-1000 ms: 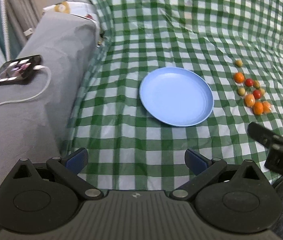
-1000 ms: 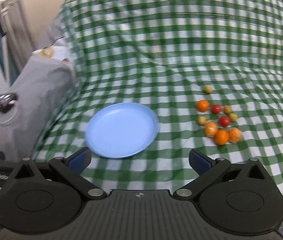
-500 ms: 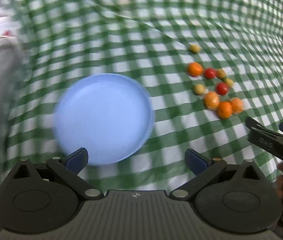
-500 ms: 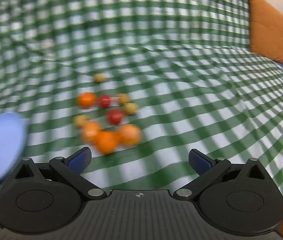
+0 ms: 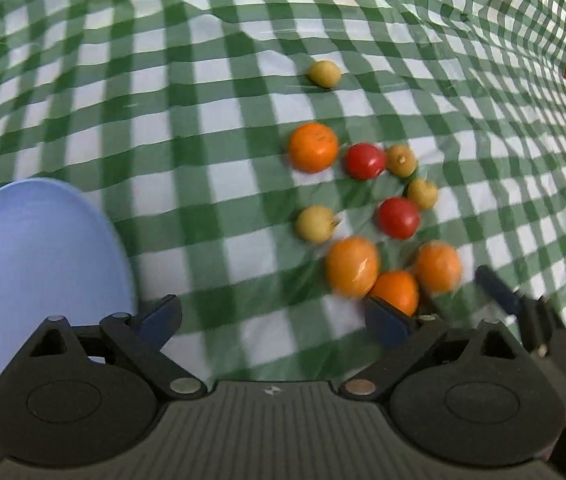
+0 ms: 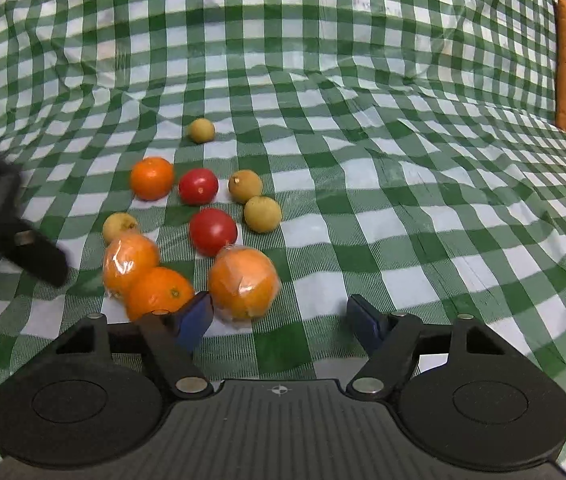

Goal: Organize fruits
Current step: 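Move the right tool to the fruit cluster and grasp an orange, then carry the orange with the right tool and release it onto the blue plate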

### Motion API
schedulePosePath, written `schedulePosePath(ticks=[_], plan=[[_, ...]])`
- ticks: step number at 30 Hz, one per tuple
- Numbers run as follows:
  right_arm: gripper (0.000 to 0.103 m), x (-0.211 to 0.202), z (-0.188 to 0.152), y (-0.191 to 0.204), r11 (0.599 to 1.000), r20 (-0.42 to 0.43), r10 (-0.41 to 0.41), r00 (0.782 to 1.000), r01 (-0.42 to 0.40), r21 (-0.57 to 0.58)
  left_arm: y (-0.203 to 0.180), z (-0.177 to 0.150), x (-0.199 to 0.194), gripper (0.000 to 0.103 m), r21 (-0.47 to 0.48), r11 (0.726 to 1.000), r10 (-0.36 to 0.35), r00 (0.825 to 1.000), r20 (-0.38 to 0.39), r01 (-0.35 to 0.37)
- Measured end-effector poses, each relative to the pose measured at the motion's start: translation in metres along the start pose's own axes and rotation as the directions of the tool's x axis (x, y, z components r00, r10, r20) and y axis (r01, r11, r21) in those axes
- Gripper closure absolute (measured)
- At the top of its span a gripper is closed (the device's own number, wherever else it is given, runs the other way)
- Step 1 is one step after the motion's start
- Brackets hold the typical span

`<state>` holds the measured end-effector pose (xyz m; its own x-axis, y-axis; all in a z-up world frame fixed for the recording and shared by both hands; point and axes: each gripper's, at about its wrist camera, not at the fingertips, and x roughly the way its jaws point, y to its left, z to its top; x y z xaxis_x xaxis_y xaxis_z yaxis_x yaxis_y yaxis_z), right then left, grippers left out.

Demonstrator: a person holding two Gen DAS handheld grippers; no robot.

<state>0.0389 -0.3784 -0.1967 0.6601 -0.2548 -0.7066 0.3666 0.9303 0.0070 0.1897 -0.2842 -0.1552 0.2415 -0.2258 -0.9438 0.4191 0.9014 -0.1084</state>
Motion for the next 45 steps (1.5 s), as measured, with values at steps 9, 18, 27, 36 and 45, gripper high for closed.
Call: schedulePosePath(ticks=[9,18,27,36,45], plan=[[0.057,0.008,0.003,-0.003,0.999,0.048,-0.011,0.999,0.012,-0.031,-0.02,0.027,0.025,0.037,-0.043,0.996,-0.072,0.997,-0.002,0.072],[0.064,0.008,0.003,-0.006,0.999,0.062,-0.026,0.998,0.027,-0.018,-0.012,0.035,0.034,0.03,-0.116,0.989,-0.092,0.995,-0.028,0.088],[0.062,0.006,0.001,-0.004,0.999,0.069,-0.03,0.997,0.029,0.022,0.006,0.023,0.04,0.018,-0.17,0.982,-0.085,0.996,-0.007,0.083],[0.061,0.012,0.006,-0.004,0.999,0.075,-0.042,0.996,0.041,0.013,-0.011,0.026,0.037,0.049,-0.131,0.983,-0.127,0.992,0.011,0.127],[0.061,0.012,0.006,-0.011,0.997,0.076,-0.042,0.996,0.037,0.072,0.016,0.015,0.038,0.04,-0.109,0.989,-0.092,0.995,0.037,0.096]])
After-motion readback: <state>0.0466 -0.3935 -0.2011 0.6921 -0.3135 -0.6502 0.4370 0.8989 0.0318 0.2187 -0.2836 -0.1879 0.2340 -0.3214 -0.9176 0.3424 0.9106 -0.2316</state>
